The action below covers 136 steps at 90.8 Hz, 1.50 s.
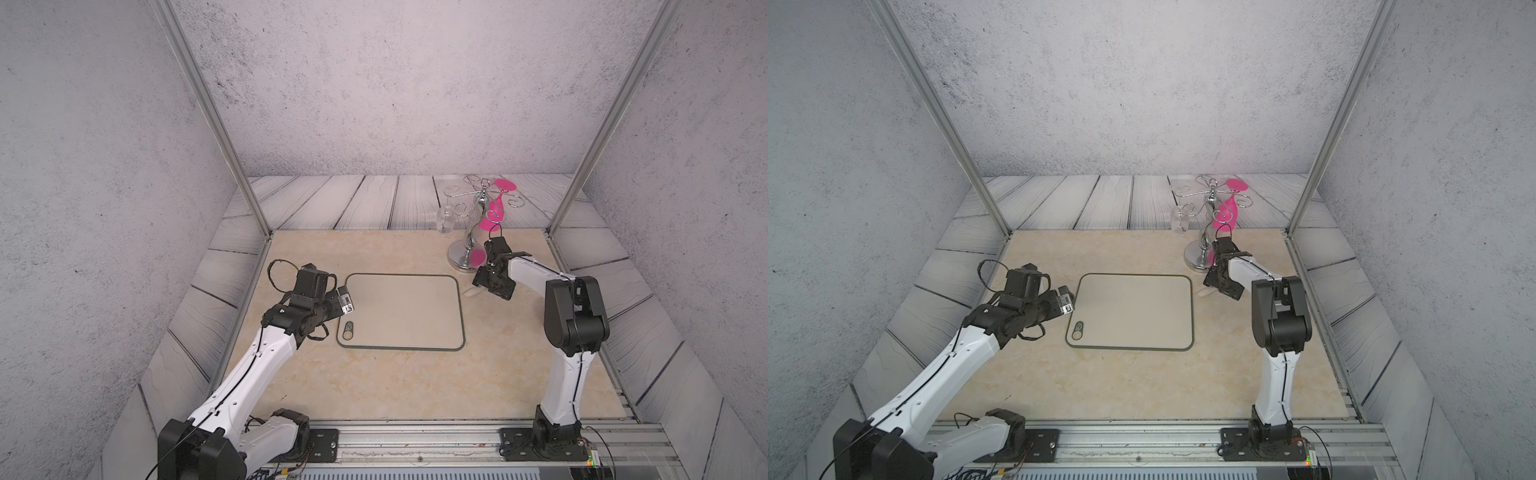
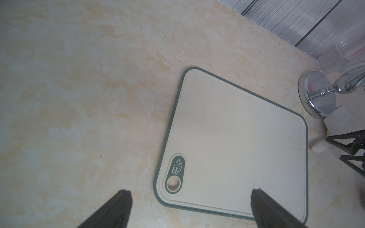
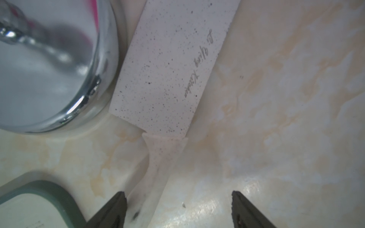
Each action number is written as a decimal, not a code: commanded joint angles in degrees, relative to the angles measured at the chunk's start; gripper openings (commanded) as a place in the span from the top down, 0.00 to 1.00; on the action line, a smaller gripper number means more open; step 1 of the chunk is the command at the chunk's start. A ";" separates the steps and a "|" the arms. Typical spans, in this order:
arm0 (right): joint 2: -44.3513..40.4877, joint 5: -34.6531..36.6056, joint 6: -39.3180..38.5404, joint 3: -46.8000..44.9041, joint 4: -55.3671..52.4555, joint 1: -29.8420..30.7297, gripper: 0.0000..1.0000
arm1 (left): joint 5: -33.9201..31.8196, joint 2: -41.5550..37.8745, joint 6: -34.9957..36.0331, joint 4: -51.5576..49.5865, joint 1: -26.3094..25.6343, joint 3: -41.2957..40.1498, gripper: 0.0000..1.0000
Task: Align the knife with the edge of the cutting board
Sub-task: Pick up the knife at the center of the board.
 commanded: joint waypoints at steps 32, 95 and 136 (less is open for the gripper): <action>-6.12 4.48 -0.80 -10.78 1.53 -0.99 0.25 | 0.08 -0.10 0.51 -0.10 -0.30 -0.79 0.00; -6.55 1.68 -5.80 -10.30 1.95 -5.23 0.40 | 0.80 -1.72 -0.08 -1.14 -0.30 -2.11 0.00; -11.31 0.34 -4.51 -16.88 3.32 -5.18 0.64 | 0.80 -2.16 -0.19 -0.88 -0.39 -2.79 0.00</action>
